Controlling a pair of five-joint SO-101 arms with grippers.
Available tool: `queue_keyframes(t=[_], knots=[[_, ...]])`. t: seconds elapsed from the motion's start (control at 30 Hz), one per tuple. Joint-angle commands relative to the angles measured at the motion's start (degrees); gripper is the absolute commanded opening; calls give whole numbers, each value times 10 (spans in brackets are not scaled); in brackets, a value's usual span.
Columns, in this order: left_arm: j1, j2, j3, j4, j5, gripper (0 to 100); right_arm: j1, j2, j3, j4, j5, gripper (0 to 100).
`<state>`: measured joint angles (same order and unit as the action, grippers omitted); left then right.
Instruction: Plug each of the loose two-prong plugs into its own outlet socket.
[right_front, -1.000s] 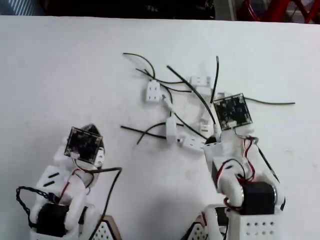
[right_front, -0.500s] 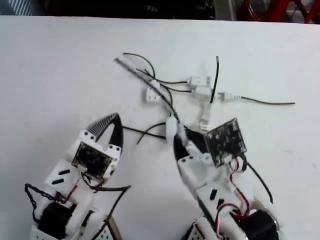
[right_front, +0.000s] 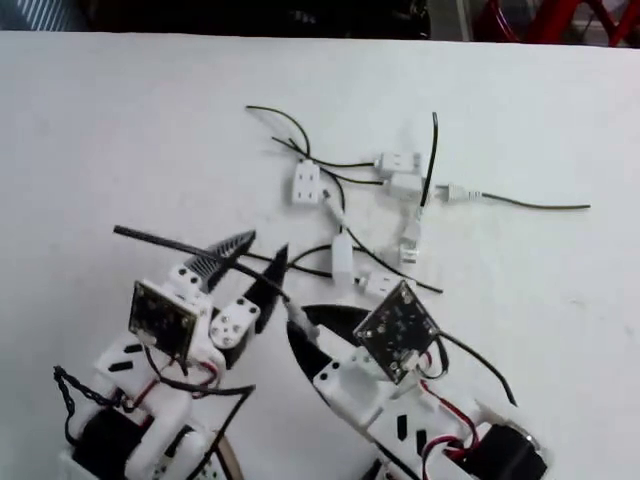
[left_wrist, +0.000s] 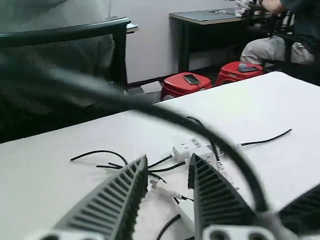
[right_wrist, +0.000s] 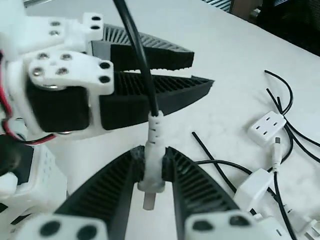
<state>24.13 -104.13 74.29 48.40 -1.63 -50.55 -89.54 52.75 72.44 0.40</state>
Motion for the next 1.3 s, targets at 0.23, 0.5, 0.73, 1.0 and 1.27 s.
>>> queue_keyframes(t=[0.23, 0.5, 0.73, 1.0, 1.27], knots=[[94, -1, -84, 70, -10, 143, -5, 1, 28, -30, -1, 16], [170, -1, -83, 101, -61, 142, -4, 1, 29, -30, -1, 16], [66, 1, -83, 98, -41, 146, 58, 1, 28, -30, -1, 16], [-33, 5, -55, 101, -46, 146, 291, 2, 79, -141, -5, 16], [-36, 204, -104, 88, -74, 146, 387, 2, 202, -260, -38, 16]])
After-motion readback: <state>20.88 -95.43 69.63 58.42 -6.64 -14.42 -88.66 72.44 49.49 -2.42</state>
